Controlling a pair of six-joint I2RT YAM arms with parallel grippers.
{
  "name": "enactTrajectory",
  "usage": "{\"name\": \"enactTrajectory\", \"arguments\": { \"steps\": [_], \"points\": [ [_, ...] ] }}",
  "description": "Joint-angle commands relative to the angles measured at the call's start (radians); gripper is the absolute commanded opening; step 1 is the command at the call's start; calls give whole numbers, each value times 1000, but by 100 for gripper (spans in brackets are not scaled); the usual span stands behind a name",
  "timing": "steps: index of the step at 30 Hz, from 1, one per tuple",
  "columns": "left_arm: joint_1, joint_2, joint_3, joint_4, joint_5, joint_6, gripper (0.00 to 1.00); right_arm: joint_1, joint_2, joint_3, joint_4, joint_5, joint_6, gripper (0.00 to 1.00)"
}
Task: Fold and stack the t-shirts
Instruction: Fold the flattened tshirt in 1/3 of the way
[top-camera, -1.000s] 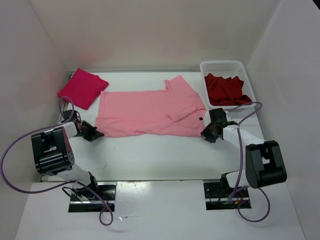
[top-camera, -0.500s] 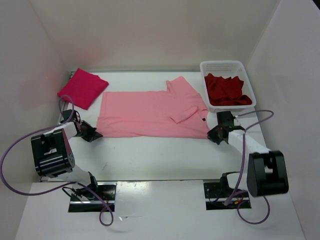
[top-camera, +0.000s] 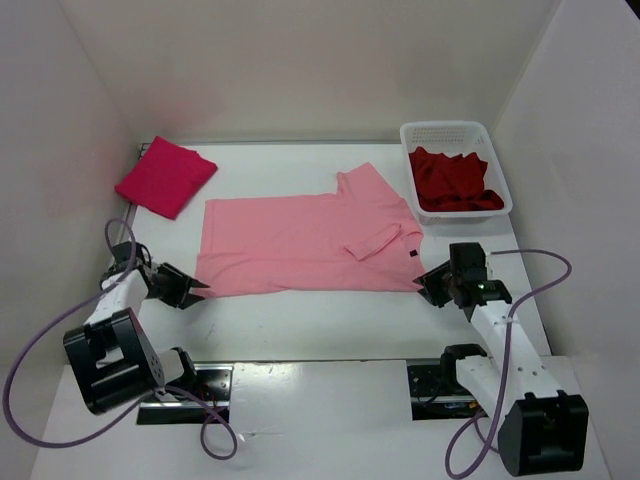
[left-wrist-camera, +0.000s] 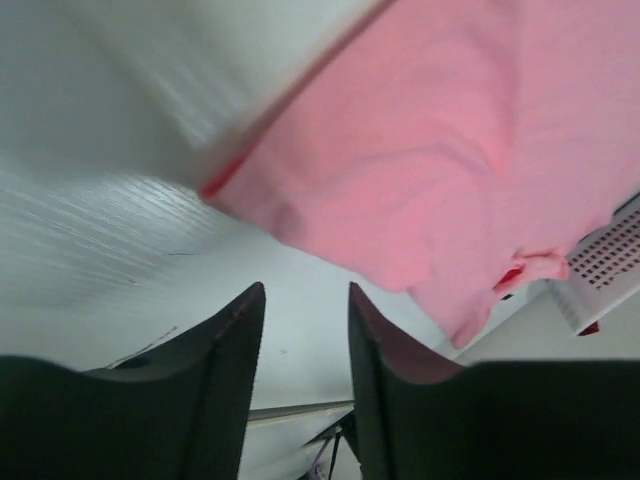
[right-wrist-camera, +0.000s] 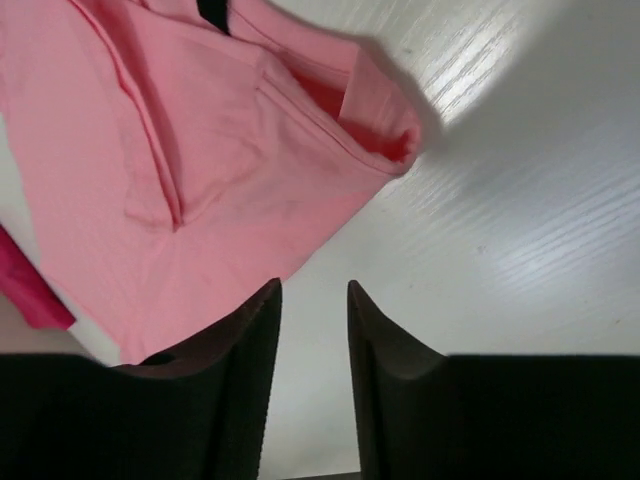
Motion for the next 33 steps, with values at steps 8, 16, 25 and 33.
{"name": "enactTrajectory", "arguments": {
  "steps": [8, 16, 25, 33],
  "points": [
    [-70, -20, 199, 91, 24, 31, 45, 64, 246, 215, 127, -35, -181, 22],
    [-443, 113, 263, 272, -46, -29, 11, 249, 633, 346, 330, -27, -261, 0],
    [-728, 276, 274, 400, -112, -140, 10, 293, 790, 398, 393, -16, -300, 0],
    [-749, 289, 236, 378, -200, -129, 10, 293, 824, 432, 403, -16, -319, 0]
  ]
}}
